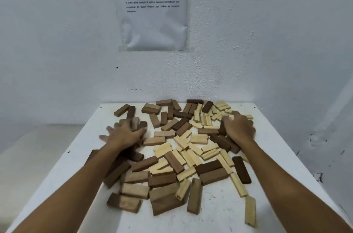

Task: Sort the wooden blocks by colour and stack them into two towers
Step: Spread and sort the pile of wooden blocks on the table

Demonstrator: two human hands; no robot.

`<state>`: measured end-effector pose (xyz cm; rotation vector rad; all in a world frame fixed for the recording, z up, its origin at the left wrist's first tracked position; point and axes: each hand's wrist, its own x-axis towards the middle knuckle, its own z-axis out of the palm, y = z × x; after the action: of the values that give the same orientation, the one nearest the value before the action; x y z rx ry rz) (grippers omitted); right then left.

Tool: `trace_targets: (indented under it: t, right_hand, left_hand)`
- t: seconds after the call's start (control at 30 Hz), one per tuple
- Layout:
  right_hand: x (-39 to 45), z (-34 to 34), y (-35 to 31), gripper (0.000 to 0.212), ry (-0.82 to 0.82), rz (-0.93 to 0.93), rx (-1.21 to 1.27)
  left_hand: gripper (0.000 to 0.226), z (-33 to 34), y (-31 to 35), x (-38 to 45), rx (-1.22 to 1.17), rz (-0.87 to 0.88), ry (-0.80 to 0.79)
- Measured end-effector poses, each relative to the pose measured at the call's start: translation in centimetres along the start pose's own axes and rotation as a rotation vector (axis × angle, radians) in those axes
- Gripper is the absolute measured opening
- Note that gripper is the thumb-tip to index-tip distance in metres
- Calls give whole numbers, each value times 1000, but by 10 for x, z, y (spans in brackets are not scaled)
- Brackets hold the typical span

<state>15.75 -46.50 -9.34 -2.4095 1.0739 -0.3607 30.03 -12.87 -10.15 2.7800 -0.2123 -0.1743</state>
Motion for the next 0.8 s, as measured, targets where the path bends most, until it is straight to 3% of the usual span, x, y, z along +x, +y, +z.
trace_targets:
  t: [0.1,0.2,0.27,0.33,0.4,0.47,0.57,0.63,0.67,0.73,0.8]
  right_hand:
    - [-7,16,-27,49,19,-202,-31]
    - [-22,20,-36,45,32,-554,-225]
    - [-41,11,-41,40,-116,-817,-122]
    - [-63,-1,-42,35,-284,-953,31]
    - [-82,-10,-32,40,-257,-1004,76]
    - [-98,-15,-11,54,-173,-915,68]
    - [-114,-22,31,79,-66,-462,-206]
    - [-119,-22,48,93,-105,-137,-353]
    - [-118,-20,50,95,-140,-45,-363]
    - [-113,-16,41,92,-185,21,-319]
    - [-105,-10,22,88,-187,30,-255]
  left_hand:
    - [69,11,36,0,-6,163,53]
    - [71,14,54,-11,-7,447,67]
    - [76,11,53,-22,-86,640,4]
    - [77,8,43,-35,-149,757,-20]
    - [84,2,28,-49,-180,758,42]
    - [87,-7,4,-64,-177,656,152]
    - [92,-15,-44,-84,-97,268,320]
    - [90,-14,-59,-103,-83,26,271]
    - [78,-9,-59,-110,-62,-30,235]
    - [66,-1,-47,-113,-101,-87,191]
    - [69,7,-23,-107,-170,-123,178]
